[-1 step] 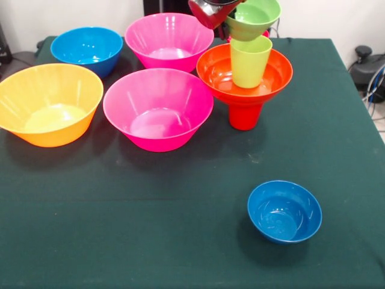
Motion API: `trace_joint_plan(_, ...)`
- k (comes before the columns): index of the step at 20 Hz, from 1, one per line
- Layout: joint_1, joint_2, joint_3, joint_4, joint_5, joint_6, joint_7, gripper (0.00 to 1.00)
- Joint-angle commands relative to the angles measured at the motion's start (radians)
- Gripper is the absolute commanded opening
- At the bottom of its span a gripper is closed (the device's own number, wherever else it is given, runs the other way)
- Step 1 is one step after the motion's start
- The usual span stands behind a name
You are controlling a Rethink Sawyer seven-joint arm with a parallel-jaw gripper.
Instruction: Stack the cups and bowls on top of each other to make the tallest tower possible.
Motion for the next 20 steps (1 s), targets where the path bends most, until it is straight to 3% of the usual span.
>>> trace_joint_plan(1, -0.001, 0.062, 0.013, 0.057, -0.021, -0.050, -0.112, 0.00)
trace_joint_plan(20, 0.017, 0.140, 0.038, 0.019, -0.034, -0.114, -0.133, 0.00)
